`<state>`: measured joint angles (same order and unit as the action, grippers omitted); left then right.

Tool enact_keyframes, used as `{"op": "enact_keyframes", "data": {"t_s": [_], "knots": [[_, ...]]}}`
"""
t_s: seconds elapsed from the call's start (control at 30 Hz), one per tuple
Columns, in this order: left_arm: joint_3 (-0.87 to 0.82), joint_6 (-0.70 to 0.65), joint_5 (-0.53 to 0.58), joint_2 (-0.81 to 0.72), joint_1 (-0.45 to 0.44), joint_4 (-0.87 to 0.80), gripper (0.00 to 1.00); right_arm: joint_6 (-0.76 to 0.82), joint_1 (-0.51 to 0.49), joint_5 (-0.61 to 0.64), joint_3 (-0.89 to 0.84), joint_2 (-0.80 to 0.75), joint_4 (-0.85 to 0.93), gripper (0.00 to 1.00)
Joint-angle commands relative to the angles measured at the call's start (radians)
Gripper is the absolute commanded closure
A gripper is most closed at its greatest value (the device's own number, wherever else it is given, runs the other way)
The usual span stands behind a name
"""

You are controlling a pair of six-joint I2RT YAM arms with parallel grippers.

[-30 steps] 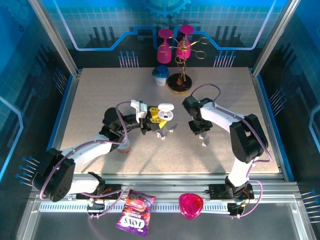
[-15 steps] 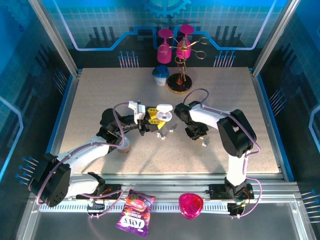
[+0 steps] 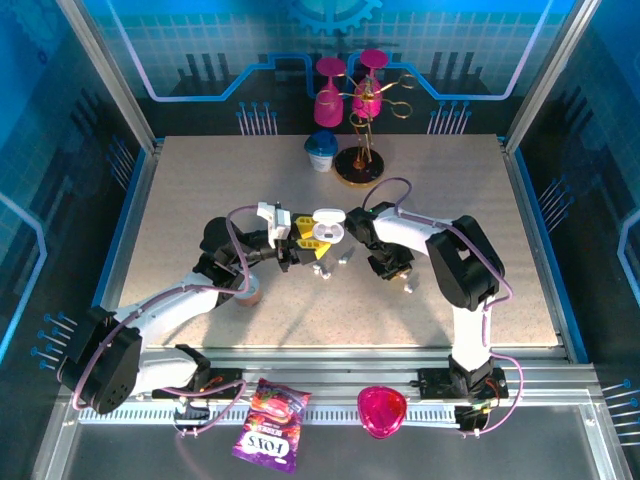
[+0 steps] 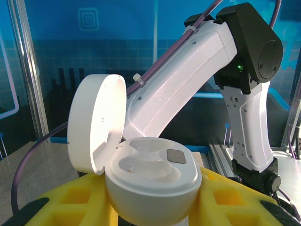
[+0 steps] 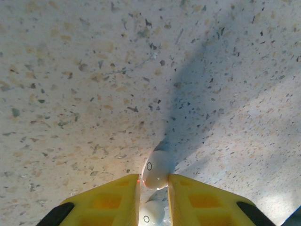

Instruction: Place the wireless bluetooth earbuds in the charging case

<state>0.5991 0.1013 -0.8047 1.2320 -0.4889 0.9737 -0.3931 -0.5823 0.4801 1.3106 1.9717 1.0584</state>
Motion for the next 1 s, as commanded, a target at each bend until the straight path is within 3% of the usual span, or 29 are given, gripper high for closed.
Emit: {"op": "enact_keyframes", "data": {"t_s": [0.0,0.97], "knots": [[-0.01,-0.02,-0.003,-0.019,-0.002,0.011,0.77,-0.01,-0.011,0.013,0.022,0.024,0.015,0.78],[-0.002,-0.034,0.0,-0.02,-0.001,-0.005,0.77,0.025,0.016,0.042,0.04,0.077,0.003,0.76]]}}
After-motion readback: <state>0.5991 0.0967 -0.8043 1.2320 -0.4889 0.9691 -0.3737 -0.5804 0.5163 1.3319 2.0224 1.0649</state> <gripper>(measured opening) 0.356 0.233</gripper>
